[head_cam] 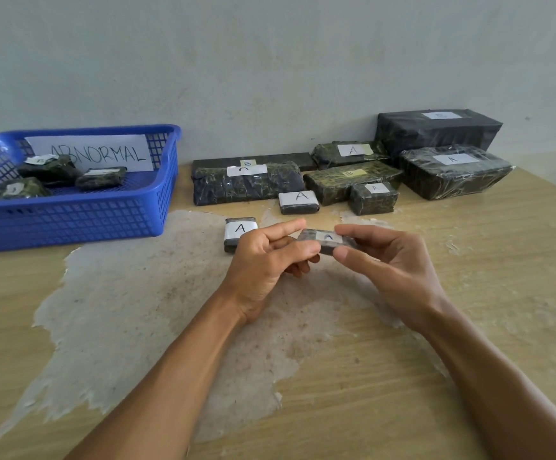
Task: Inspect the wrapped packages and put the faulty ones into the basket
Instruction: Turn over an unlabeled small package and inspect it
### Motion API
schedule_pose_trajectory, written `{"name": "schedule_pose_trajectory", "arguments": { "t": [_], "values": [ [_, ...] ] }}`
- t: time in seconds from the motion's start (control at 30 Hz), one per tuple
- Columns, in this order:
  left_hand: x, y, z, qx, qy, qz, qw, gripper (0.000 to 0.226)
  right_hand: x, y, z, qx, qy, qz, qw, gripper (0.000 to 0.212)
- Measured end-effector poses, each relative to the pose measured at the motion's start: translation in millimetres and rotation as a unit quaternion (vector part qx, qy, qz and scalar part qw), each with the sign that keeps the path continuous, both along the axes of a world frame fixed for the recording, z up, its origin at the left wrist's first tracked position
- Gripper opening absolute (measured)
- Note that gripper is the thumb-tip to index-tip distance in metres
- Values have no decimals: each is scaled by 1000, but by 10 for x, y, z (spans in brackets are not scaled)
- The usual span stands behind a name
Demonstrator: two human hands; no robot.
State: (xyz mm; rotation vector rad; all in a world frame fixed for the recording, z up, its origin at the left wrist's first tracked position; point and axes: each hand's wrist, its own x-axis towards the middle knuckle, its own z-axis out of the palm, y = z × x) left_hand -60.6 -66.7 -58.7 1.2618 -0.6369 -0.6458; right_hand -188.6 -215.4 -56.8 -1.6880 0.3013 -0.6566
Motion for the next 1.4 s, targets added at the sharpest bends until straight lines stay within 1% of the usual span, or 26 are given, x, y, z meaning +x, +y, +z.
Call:
{"name": "schedule_pose_trajectory", "arguments": {
  "t": [0.07,0.17,0.33,0.43,0.5,0.6,0.67,0.77,0.87,0.97,1.03,1.1,1.17,1.4],
  "values": [
    [2,-13,-14,4,-16,13,1000,56,7,-2,-1,4,1,-19,1000,42],
    [-8,-27,-35,16,-49,30,998,36,11,6,7,12,11,-18,1000,29],
    [-15,-25,-56,22,-87,39,995,25,17,19,7,19,14,-20,1000,19],
    [-30,-34,-64,20,-89,51,994,18,21,14,-3,15,18,-21,1000,14],
    [-36,-42,-67,15,-80,60,995,17,27,11,-12,17,20,-14,1000,15],
    [-27,-58,-79,8,-74,70,995,20,39,7,-30,30,17,-8,999,29],
    [-32,-61,-78,7,-77,70,995,22,40,8,-32,25,13,-8,1000,28],
    [-46,-54,-70,10,-79,65,995,33,39,4,-31,22,6,-12,1000,16],
    [-41,-57,-76,15,-85,61,994,33,46,11,-22,24,11,-23,999,27],
    [-72,-66,-60,25,-100,70,992,37,42,21,-13,12,13,-12,1000,30],
    [-81,-66,-60,30,-116,84,989,34,43,30,-14,-12,16,-10,1000,32],
    [-71,-60,-71,37,-137,94,985,25,49,43,-17,-32,14,-12,999,24],
    [-70,-53,-75,45,-156,97,982,21,56,54,-17,-38,11,-10,999,21],
    [-96,-40,-47,39,-162,95,982,11,48,59,-25,-41,19,12,999,27]
  ]
}}
